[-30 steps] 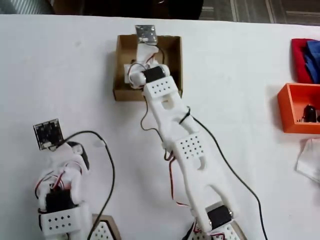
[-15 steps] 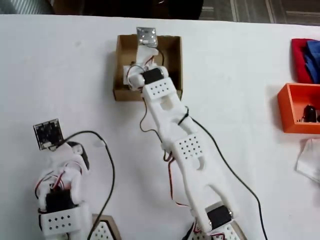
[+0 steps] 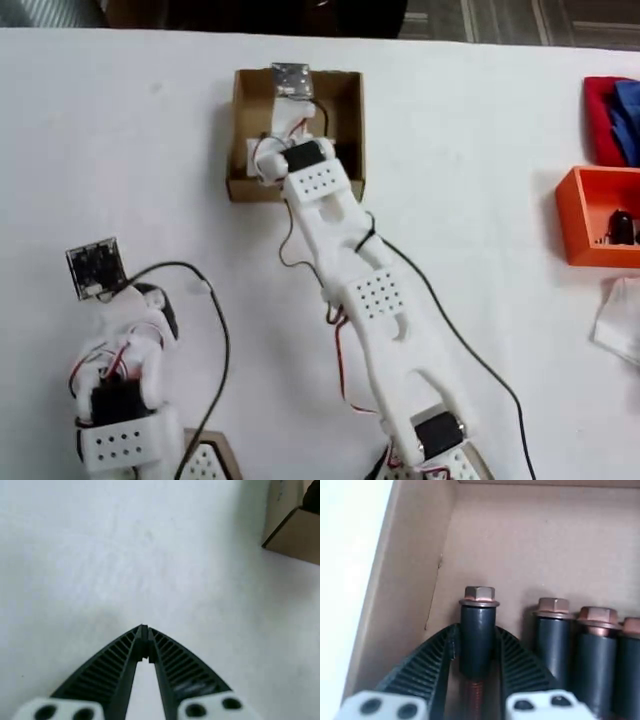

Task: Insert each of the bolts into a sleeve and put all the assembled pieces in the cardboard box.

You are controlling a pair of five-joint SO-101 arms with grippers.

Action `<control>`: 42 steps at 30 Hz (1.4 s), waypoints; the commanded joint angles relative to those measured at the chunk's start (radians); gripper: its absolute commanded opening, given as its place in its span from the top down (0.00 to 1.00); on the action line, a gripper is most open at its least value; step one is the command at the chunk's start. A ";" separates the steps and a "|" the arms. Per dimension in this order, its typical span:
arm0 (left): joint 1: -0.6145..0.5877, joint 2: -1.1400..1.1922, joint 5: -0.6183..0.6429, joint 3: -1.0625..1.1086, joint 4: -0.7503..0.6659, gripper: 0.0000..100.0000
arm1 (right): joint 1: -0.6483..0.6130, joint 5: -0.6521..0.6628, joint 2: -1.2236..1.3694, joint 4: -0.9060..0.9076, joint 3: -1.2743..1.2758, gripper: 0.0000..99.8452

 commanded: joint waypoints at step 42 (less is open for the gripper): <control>0.057 -0.012 0.002 -0.545 0.308 0.97 | 0.125 -0.002 -0.684 0.690 -0.318 0.98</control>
